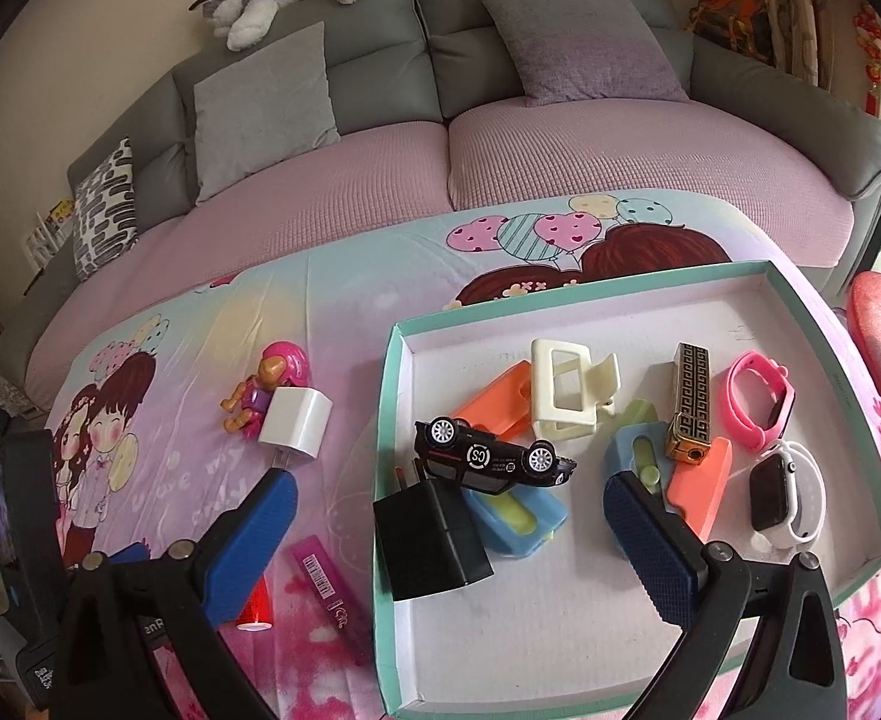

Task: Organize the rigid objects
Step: 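Grasp the red bottle with the left tool while the right tool grasps the pink tube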

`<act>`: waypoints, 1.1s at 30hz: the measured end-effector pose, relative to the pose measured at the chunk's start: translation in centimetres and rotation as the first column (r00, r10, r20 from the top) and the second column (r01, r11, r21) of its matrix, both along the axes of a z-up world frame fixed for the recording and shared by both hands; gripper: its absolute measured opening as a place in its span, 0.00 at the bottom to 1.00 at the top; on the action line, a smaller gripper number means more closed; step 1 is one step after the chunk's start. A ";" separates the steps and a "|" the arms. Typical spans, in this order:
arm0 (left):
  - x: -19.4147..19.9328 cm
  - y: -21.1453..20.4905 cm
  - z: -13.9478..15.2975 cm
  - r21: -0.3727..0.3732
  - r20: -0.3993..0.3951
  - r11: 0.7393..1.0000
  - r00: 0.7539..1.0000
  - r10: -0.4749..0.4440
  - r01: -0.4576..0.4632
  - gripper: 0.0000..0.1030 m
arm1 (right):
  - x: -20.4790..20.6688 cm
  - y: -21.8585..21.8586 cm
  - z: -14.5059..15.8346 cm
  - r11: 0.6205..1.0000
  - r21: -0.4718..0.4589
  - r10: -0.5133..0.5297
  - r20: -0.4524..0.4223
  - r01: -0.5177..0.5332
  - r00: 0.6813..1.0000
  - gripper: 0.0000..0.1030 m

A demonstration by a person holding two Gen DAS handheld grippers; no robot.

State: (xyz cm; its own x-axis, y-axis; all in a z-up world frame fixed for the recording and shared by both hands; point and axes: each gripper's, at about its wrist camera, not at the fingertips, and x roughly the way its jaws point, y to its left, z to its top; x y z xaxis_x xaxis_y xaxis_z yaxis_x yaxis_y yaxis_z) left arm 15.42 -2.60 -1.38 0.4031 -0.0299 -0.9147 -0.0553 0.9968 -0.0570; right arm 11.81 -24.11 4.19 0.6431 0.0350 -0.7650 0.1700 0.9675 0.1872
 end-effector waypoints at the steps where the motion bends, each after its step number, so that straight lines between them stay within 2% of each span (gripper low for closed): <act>1: -0.2 -0.1 -0.2 -0.005 -0.009 1.000 1.000 -0.006 0.006 0.97 | 0.0 0.0 0.0 1.000 0.002 0.000 -0.002 0.000 1.000 1.00; 5: -0.8 -1.0 -0.8 -0.009 -0.031 0.999 0.999 -0.033 0.033 0.96 | 0.0 0.1 0.4 1.000 -0.009 -0.002 0.003 0.002 1.000 1.00; 6: -0.9 -1.2 -0.7 -0.005 -0.026 0.999 0.999 -0.041 0.041 0.92 | 0.0 0.1 0.5 1.000 -0.007 -0.002 0.004 0.002 1.000 1.00; 8: -1.0 -1.6 -0.6 -0.017 -0.022 0.998 0.998 -0.060 0.060 0.81 | 0.1 0.1 0.6 1.000 -0.007 -0.003 0.005 0.003 1.000 1.00; 10: -1.1 -2.0 -0.6 -0.039 -0.029 0.996 0.996 -0.086 0.085 0.65 | 0.2 0.2 0.6 1.000 -0.009 -0.001 0.003 0.001 1.000 1.00; 18: -1.3 -3.3 -0.4 -0.067 -0.027 0.987 0.989 -0.147 0.145 0.26 | 0.6 1.1 0.3 0.999 -0.024 0.031 -0.011 -0.031 0.999 1.00; 27: -0.1 1.0 -0.7 -0.065 -0.031 0.998 0.999 -0.024 0.022 0.25 | 0.6 2.6 0.3 0.993 -0.025 0.115 -0.008 -0.115 0.993 0.99; 30: 0.3 2.7 -1.0 -0.099 -0.044 0.995 0.999 0.019 -0.023 0.25 | 0.7 3.9 0.3 0.986 -0.043 0.163 -0.009 -0.163 0.987 0.94; 33: 0.4 3.8 -1.1 -0.144 -0.049 0.989 0.998 0.035 -0.042 0.25 | 0.7 5.1 0.2 0.976 -0.053 0.212 -0.013 -0.213 0.977 0.85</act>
